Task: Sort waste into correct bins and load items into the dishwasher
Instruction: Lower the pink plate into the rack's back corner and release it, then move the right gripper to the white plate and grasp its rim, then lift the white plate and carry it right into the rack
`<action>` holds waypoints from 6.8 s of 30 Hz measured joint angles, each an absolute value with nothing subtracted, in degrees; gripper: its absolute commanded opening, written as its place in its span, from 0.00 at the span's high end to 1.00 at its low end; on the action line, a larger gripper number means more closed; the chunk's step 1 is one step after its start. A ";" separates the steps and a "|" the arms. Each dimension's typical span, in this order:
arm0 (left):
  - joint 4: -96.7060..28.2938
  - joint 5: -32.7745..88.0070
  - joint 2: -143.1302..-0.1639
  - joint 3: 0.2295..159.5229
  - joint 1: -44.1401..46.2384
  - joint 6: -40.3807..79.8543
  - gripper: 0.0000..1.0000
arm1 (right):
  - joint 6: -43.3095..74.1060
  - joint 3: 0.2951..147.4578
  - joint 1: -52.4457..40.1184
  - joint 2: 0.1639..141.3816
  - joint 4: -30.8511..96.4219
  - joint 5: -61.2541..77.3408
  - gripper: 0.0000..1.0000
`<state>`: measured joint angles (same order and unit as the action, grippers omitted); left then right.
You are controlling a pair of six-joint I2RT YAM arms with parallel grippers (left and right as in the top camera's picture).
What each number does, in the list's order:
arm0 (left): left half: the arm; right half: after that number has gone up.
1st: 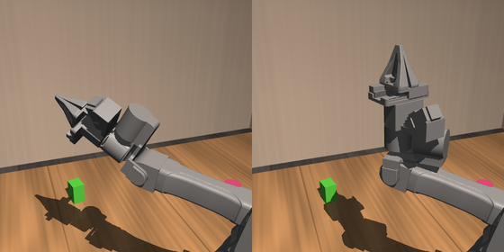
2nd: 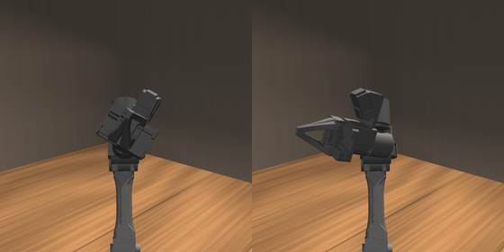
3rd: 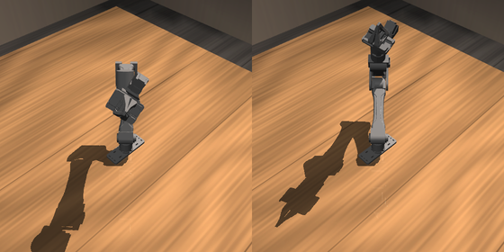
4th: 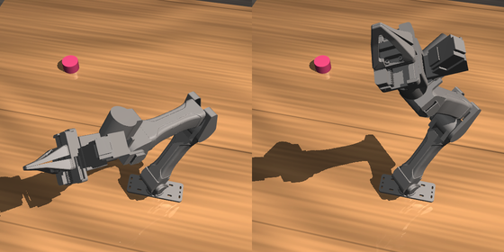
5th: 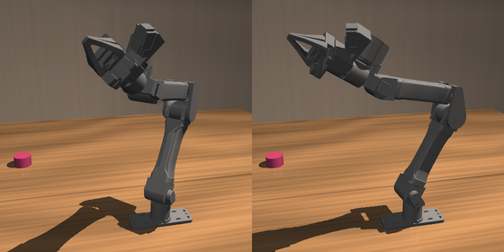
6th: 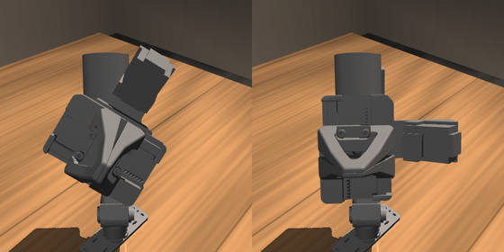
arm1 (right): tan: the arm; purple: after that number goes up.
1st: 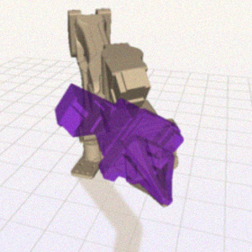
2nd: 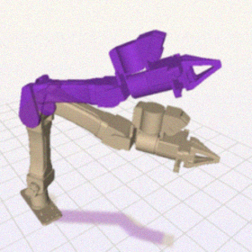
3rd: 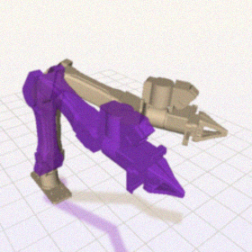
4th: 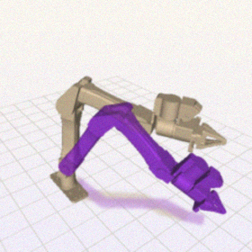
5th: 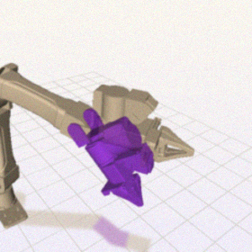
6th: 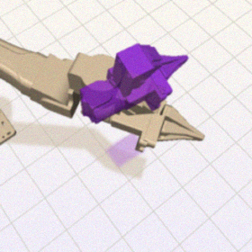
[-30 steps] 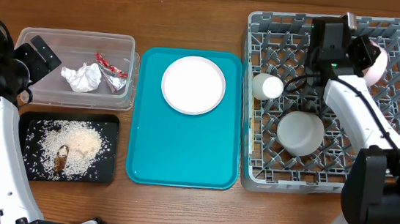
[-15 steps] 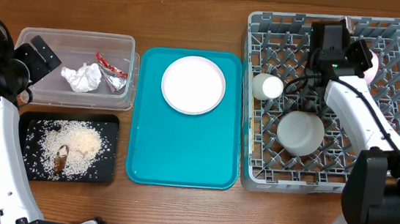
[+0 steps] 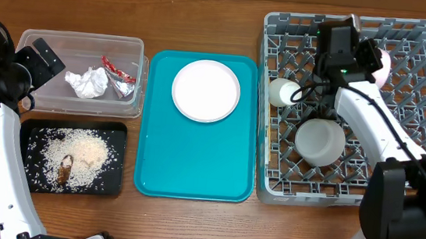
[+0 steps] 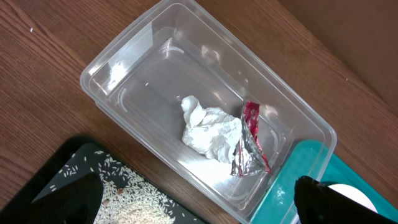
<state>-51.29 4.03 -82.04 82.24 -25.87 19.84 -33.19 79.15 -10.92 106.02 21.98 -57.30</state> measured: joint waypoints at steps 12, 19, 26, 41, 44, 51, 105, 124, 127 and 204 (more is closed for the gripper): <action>-51.29 4.03 -82.04 82.24 -25.87 19.84 0.00 | -32.53 79.02 -19.62 106.04 18.06 -47.72 0.59; -51.29 4.03 -82.04 82.21 -25.87 19.84 0.00 | -32.05 79.02 -22.00 106.04 17.10 -43.33 0.55; -51.27 4.01 -82.04 82.21 -25.87 19.84 0.00 | -29.56 79.02 -22.65 106.06 16.95 -42.15 0.37; -51.29 4.03 -82.04 82.24 -25.87 19.84 0.00 | -4.25 79.02 -13.28 88.38 18.41 -29.78 0.28; -51.27 4.01 -82.04 82.24 -25.87 19.84 0.00 | -0.62 79.15 -6.61 84.25 20.91 -24.29 0.56; -51.29 4.01 -82.04 82.24 -25.87 19.84 0.00 | 3.75 79.15 9.02 86.96 27.35 -3.70 0.93; -51.29 4.03 -82.04 82.24 -25.87 19.84 0.00 | 9.04 79.26 5.50 96.09 37.04 31.70 0.87; -51.31 4.01 -82.08 82.24 -25.87 19.84 0.00 | 8.99 79.29 -32.14 99.37 32.95 12.60 0.63; -51.31 4.03 -82.08 82.24 -25.87 19.84 0.00 | 8.99 79.29 -34.87 102.98 30.68 11.07 0.60; -51.27 4.01 -82.11 82.24 -25.87 19.84 0.00 | -7.01 80.58 -38.28 111.50 28.86 12.62 0.96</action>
<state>-51.27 4.01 -82.11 82.24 -25.87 19.84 -7.01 80.58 -38.28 111.50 28.86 12.62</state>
